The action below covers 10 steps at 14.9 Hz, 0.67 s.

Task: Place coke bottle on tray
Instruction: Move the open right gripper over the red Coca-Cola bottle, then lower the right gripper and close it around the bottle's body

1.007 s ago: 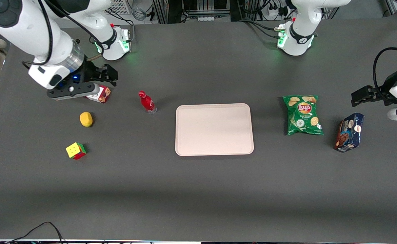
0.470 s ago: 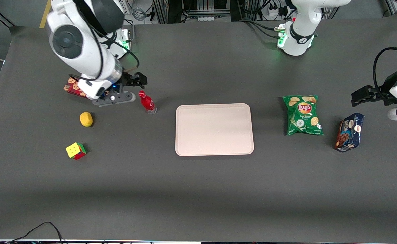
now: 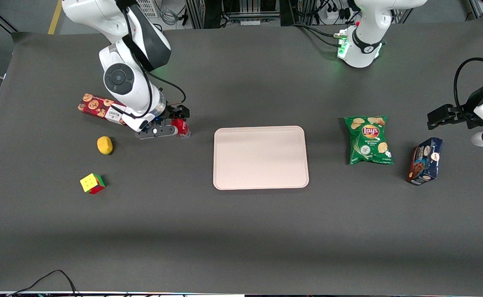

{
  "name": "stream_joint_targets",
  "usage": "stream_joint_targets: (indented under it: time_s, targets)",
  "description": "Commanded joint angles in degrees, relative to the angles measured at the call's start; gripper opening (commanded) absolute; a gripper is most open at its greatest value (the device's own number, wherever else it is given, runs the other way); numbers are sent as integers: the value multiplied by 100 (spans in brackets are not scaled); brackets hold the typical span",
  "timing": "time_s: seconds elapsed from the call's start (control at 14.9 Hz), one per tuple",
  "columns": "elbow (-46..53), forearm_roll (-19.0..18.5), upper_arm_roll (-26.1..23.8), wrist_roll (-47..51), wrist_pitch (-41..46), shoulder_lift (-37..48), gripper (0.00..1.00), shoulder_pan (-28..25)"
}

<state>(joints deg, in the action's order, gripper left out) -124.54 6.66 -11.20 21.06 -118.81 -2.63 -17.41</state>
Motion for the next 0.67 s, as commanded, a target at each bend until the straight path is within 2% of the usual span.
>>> stream_joint_targets:
  time_s: [0.0,0.27,0.6]
  targets:
    - [-631,81,-31,12,-440,359,100,10]
    - [-1361,63,-277,91,-1362,518,100,10]
    - [-1617,-24,-321,21,-1653,518,100,19]
